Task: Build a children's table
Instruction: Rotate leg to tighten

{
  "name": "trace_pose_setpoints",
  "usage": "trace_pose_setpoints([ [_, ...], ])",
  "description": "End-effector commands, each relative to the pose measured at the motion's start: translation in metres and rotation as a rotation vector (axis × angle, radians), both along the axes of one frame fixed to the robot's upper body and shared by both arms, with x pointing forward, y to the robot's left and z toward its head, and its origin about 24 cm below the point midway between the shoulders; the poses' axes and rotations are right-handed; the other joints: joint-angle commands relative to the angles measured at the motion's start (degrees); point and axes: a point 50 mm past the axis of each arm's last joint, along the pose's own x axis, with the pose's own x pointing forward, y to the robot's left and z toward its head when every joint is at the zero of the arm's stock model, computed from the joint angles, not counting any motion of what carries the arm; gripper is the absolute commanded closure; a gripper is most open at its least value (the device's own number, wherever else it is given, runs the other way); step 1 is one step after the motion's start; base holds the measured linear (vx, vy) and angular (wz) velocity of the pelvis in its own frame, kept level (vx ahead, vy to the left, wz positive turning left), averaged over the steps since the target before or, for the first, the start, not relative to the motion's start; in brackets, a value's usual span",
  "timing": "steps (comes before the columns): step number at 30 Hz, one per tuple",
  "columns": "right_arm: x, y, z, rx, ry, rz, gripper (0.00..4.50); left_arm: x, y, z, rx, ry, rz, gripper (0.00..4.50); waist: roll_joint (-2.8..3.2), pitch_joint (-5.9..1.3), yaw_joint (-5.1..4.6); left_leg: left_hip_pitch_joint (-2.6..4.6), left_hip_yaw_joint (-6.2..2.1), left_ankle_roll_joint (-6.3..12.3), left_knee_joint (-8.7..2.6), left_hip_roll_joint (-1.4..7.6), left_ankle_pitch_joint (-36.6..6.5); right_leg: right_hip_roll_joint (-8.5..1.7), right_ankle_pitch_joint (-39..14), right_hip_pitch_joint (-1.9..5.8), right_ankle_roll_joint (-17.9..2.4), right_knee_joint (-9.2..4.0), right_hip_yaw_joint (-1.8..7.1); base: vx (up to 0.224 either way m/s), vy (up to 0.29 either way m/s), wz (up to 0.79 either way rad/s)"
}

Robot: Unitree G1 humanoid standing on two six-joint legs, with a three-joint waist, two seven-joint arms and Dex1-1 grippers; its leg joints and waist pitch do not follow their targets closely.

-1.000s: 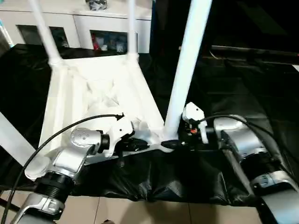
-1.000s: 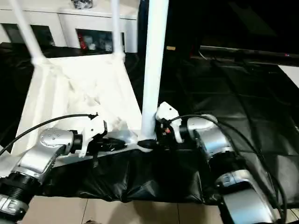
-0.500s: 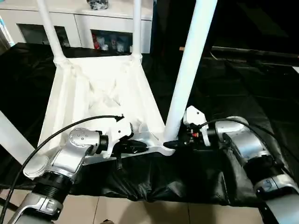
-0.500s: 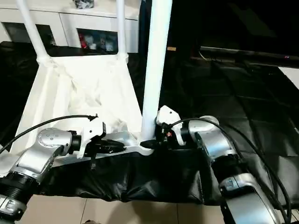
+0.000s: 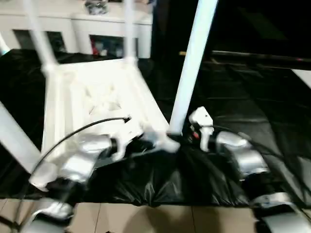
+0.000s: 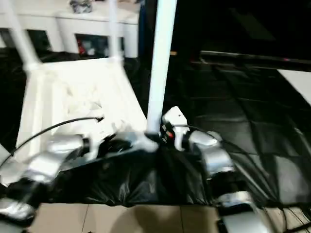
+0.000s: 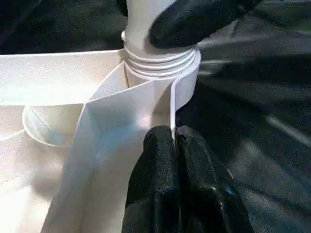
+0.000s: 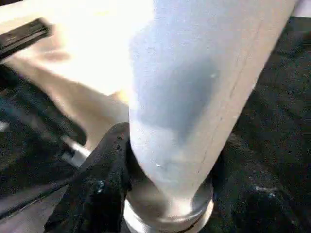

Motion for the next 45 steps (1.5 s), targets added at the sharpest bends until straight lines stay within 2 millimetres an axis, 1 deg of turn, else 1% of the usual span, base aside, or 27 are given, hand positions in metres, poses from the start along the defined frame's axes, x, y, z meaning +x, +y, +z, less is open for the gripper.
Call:
trace_pose_setpoints([
  [1, -0.014, 0.037, -0.020, -0.006, 0.084, 0.078, 2.46, 0.003, -0.041, 0.011, -0.060, -0.042, -0.067, 4.50, 0.88, -2.86, -0.32, 1.47, -1.71, -2.71, -4.64, 1.04, -27.1, -2.49, -33.6, 0.65, -5.4, -6.37, 1.16, 0.000, 0.000, 0.00],
  [2, -0.011, 0.051, -0.018, 0.017, 0.074, 0.037, 2.46, 0.006, -0.050, 0.012, -0.059, -0.055, -0.035, 4.50, 0.64, -2.76, -0.66, 1.67, -1.71, -2.84, -4.60, 0.97, -28.4, -2.30, -34.1, 0.32, -5.3, -6.71, 0.98, 0.000, 0.000, 0.00],
  [3, -0.009, 0.056, -0.017, 0.028, 0.072, 0.014, 2.46, 0.008, -0.052, 0.012, -0.057, -0.064, -0.018, 4.50, 0.86, -2.77, -0.70, 1.75, -1.81, -2.98, -4.58, 0.95, -28.8, -2.32, -34.3, 0.21, -5.3, -6.72, 0.93, 0.000, 0.000, 0.00],
  [4, -0.008, 0.058, -0.016, 0.032, 0.071, 0.005, 2.46, 0.009, -0.053, 0.013, -0.056, -0.067, -0.012, 4.50, 0.66, -2.84, -0.83, 1.71, -1.92, -2.92, -4.61, 0.88, -29.2, -2.31, -34.8, 0.40, -5.0, -6.88, 0.71, 0.000, 0.000, 0.00],
  [7, -0.007, 0.065, -0.011, 0.072, 0.070, 0.014, 2.46, 0.010, -0.053, 0.013, -0.057, -0.072, -0.010, 4.50, 0.91, -2.94, -0.98, 1.51, -2.09, -2.60, -4.87, 0.97, -29.5, -2.33, -33.1, 0.69, -5.3, -6.89, 0.56, 0.000, 0.000, 0.00],
  [8, -0.007, 0.065, -0.009, 0.094, 0.078, 0.021, 1.76, 0.009, -0.051, 0.014, -0.057, -0.073, -0.021, 4.50, 1.01, -2.96, -1.02, 1.53, -2.02, -2.47, -5.07, 1.10, -29.7, -2.24, -30.2, 0.66, -6.3, -6.76, 0.66, 0.000, 0.000, 0.00],
  [10, -0.005, 0.060, -0.007, 0.106, 0.082, 0.025, 1.76, 0.008, -0.047, 0.014, -0.058, -0.074, -0.040, 4.50, 0.91, -2.92, -1.09, 1.68, -1.87, -2.28, -5.06, 1.08, -30.4, -2.13, -28.9, 0.45, -7.1, -6.67, 0.85, 0.000, 0.000, 0.00],
  [11, -0.003, 0.052, -0.005, 0.108, 0.079, 0.028, 1.70, 0.006, -0.043, 0.015, -0.067, -0.073, -0.072, 4.50, 1.02, -2.95, -1.14, 1.59, -1.92, -2.10, -5.12, 1.06, -30.4, -2.22, -28.5, 0.58, -7.4, -6.58, 0.94, 0.000, 0.000, 0.00],
  [13, -0.002, 0.048, -0.004, 0.109, 0.077, 0.031, 1.31, 0.005, -0.041, 0.015, -0.071, -0.066, -0.083, 4.50, 0.97, -3.06, -1.33, 1.28, -1.86, -1.98, -5.18, 1.10, -29.5, -2.28, -26.8, 0.80, -8.0, -6.36, 1.08, 0.000, 0.000, 0.00],
  [14, -0.001, 0.042, -0.002, 0.109, 0.076, 0.035, 1.31, 0.003, -0.038, 0.014, -0.069, -0.065, -0.102, 4.50, 0.91, -3.11, -1.33, 1.32, -1.79, -1.83, -5.14, 1.13, -29.2, -2.28, -26.1, 0.78, -8.3, -6.33, 1.17, 0.000, 0.000, 0.00],
  [15, 0.000, 0.036, -0.001, 0.106, 0.073, 0.037, 1.28, 0.001, -0.036, 0.014, -0.068, -0.066, -0.125, 4.50, 0.93, -3.17, -1.35, 1.13, -1.65, -1.54, -5.12, 1.17, -28.0, -2.32, -24.2, 0.91, -9.1, -6.05, 1.32, 0.000, 0.000, 0.00],
  [16, 0.001, 0.018, 0.003, 0.077, 0.068, 0.079, 1.28, -0.003, -0.028, 0.014, -0.065, -0.058, -0.167, 4.50, 1.09, -3.26, -1.24, 1.01, -1.56, -1.16, -5.11, 1.20, -26.6, -2.34, -22.3, 1.14, -9.7, -5.85, 1.42, 0.000, 0.000, 0.00],
  [17, 0.001, 0.017, 0.003, 0.076, 0.068, 0.081, 1.20, -0.003, -0.027, 0.014, -0.065, -0.057, -0.169, 4.50, 0.98, -3.55, -1.06, 0.90, -1.33, -0.45, -4.94, 1.33, -24.3, -2.30, -18.5, 1.43, -10.9, -5.40, 1.56, 0.000, 0.000, 0.00],
  [19, 0.001, 0.007, 0.005, 0.057, 0.065, 0.113, 0.89, -0.005, -0.024, 0.015, -0.069, -0.049, -0.194, 4.50, 1.07, -3.65, -0.67, 1.11, -0.91, 0.17, -4.74, 1.39, -21.8, -2.24, -14.5, 1.33, -12.4, -5.12, 1.72, 0.026, -0.008, 0.05],
  [20, 0.000, 0.003, 0.006, 0.048, 0.067, 0.133, 0.85, -0.006, -0.022, 0.015, -0.072, -0.041, -0.205, 4.50, 1.19, -3.63, -0.17, 1.42, -0.50, 0.88, -4.50, 1.46, -20.0, -2.11, -12.2, 1.26, -13.7, -4.89, 1.79, 0.058, -0.021, 0.11],
  [21, -0.002, -0.005, 0.007, 0.018, 0.075, 0.180, 0.70, -0.008, -0.020, 0.016, -0.078, -0.029, -0.233, 4.50, 1.20, -3.75, 0.18, 1.36, -0.47, 0.99, -4.42, 1.45, -18.7, -2.10, -10.9, 1.61, -14.0, -4.67, 1.74, 0.058, -0.021, 0.11],
  [24, -0.008, -0.020, 0.005, -0.094, 0.081, 0.279, 0.44, -0.012, -0.015, 0.017, -0.081, -0.002, -0.279, 4.50, 1.48, -4.04, 0.87, 0.92, -0.27, 2.43, -4.20, 1.51, -12.3, -1.87, -2.7, 2.32, -15.5, -3.56, 1.54, 0.058, -0.016, 0.05],
  [26, -0.009, -0.024, 0.005, -0.123, 0.082, 0.300, 0.34, -0.013, -0.013, 0.017, -0.080, 0.007, -0.287, 4.50, 1.48, -4.17, 1.41, 0.86, -0.01, 3.36, -3.88, 1.44, -9.2, -1.87, 1.0, 2.54, -16.5, -3.05, 1.46, 0.000, 0.000, 0.00],
  [27, -0.010, -0.029, 0.006, -0.146, 0.079, 0.326, 0.34, -0.013, -0.010, 0.018, -0.079, 0.014, -0.305, 4.50, 1.58, -4.15, 1.54, 0.87, 0.00, 3.47, -3.86, 1.48, -9.2, -1.90, 1.1, 2.53, -16.7, -3.05, 1.42, 0.000, 0.000, 0.00],
  [28, -0.010, -0.029, 0.006, -0.146, 0.079, 0.326, 0.34, -0.013, -0.010, 0.018, -0.079, 0.014, -0.305, 4.50, 1.49, -4.07, 1.69, 0.94, 0.06, 3.52, -3.89, 1.52, -10.0, -1.93, -0.1, 2.51, -16.7, -3.18, 1.40, 0.000, 0.000, 0.00],
  [29, -0.011, -0.032, 0.008, -0.155, 0.082, 0.349, 0.34, -0.014, -0.008, 0.018, -0.078, 0.024, -0.315, 4.50, 1.71, -3.96, 1.83, 0.98, 0.01, 3.19, -4.01, 1.56, -11.2, -1.98, -2.1, 2.49, -16.5, -3.32, 1.38, 0.000, 0.000, 0.00],
  [30, -0.011, -0.033, 0.009, -0.157, 0.082, 0.356, 0.34, -0.014, -0.007, 0.018, -0.078, 0.026, -0.317, 4.50, 1.66, -3.88, 1.83, 1.00, 0.00, 2.93, -4.08, 1.60, -11.9, -1.97, -3.2, 2.45, -16.4, -3.47, 1.37, 0.000, 0.000, 0.00],
  [32, -0.010, -0.035, 0.010, -0.157, 0.077, 0.352, 0.34, -0.014, -0.005, 0.019, -0.075, 0.029, -0.320, 4.50, 1.66, -3.67, 1.80, 1.12, -0.09, 1.55, -4.31, 1.66, -14.6, -1.98, -7.4, 2.30, -15.7, -3.84, 1.42, 0.000, 0.000, 0.00],
  [34, -0.009, -0.035, 0.012, -0.147, 0.078, 0.350, 0.34, -0.014, -0.004, 0.019, -0.075, 0.032, -0.323, 4.50, 1.72, -3.62, 1.76, 1.09, -0.19, 0.98, -4.41, 1.69, -15.4, -2.04, -8.8, 2.28, -15.2, -3.92, 1.46, 0.000, 0.000, 0.00],
  [35, -0.009, -0.035, 0.013, -0.144, 0.079, 0.353, 0.59, -0.014, -0.003, 0.020, -0.076, 0.034, -0.325, 4.50, 1.78, -3.55, 1.69, 1.18, -0.24, 0.38, -4.45, 1.66, -16.7, -2.01, -10.4, 2.15, -14.8, -4.10, 1.50, 0.000, 0.000, 0.00],
  [40, -0.011, -0.035, 0.013, -0.130, 0.082, 0.374, 0.91, -0.016, -0.003, 0.018, -0.076, 0.043, -0.331, 4.50, 1.72, -3.56, 1.50, 0.98, -0.36, 0.29, -4.44, 1.56, -16.8, -2.07, -11.5, 2.22, -14.1, -4.13, 1.54, 0.000, 0.000, 0.00],
  [45, -0.015, -0.032, 0.008, -0.125, 0.092, 0.383, 1.41, -0.018, -0.003, 0.016, -0.075, 0.051, -0.335, 4.50, 1.96, -3.65, 1.49, 0.89, -0.33, 0.82, -4.32, 1.59, -15.0, -2.00, -8.7, 2.30, -14.9, -3.86, 1.49, 0.000, 0.000, 0.00],
])
